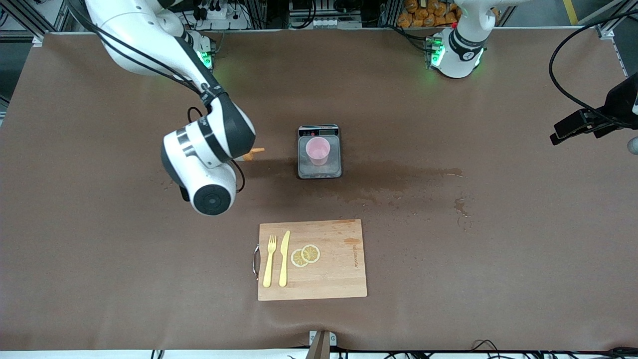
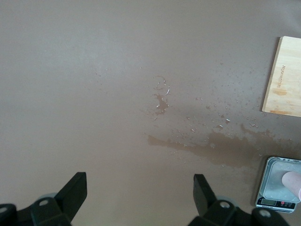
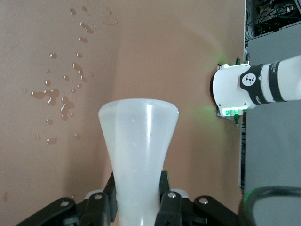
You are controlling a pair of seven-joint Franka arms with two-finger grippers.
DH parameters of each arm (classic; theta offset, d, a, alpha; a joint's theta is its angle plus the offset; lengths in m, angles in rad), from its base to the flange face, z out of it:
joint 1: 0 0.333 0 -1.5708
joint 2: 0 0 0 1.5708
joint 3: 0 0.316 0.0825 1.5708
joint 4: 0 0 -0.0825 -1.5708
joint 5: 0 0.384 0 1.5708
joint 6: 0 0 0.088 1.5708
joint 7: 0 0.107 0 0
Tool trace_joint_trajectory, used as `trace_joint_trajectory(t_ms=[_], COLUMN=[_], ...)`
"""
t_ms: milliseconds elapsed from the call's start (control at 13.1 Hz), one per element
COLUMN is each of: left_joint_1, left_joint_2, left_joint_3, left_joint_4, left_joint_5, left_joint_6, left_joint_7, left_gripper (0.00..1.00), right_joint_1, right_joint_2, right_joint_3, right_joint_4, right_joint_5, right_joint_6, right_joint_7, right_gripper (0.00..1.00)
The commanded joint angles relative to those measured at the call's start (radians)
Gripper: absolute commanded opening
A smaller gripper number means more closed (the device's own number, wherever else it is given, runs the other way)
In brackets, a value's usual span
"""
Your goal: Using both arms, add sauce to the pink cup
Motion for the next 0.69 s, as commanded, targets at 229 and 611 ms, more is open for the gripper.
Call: trace_joint_trajectory(t_ms=[229,611], left_joint_1=[-0.001,-0.001], left_joint_2=[-0.010,-0.010], left_joint_3=[0.006,0.006], left_joint_4=[-0.012,-0.011], left_joint_5=[-0.021,-0.023], left_joint_6=[-0.002,-0.002], left_joint_7=[0.010,0.010], left_gripper=[1.00,1.00], right_joint_1=[-0.170,-0.288], right_joint_2=[-0.067,-0.066], right_joint_3=[0.012,0.012], right_joint_4=[-0.005,-0.008], right_joint_5=[0.111,0.175], right_joint_6=[-0.075,-0.086], right_joint_7=[-0.257,-0.445], right_gripper=[0.29,0.29])
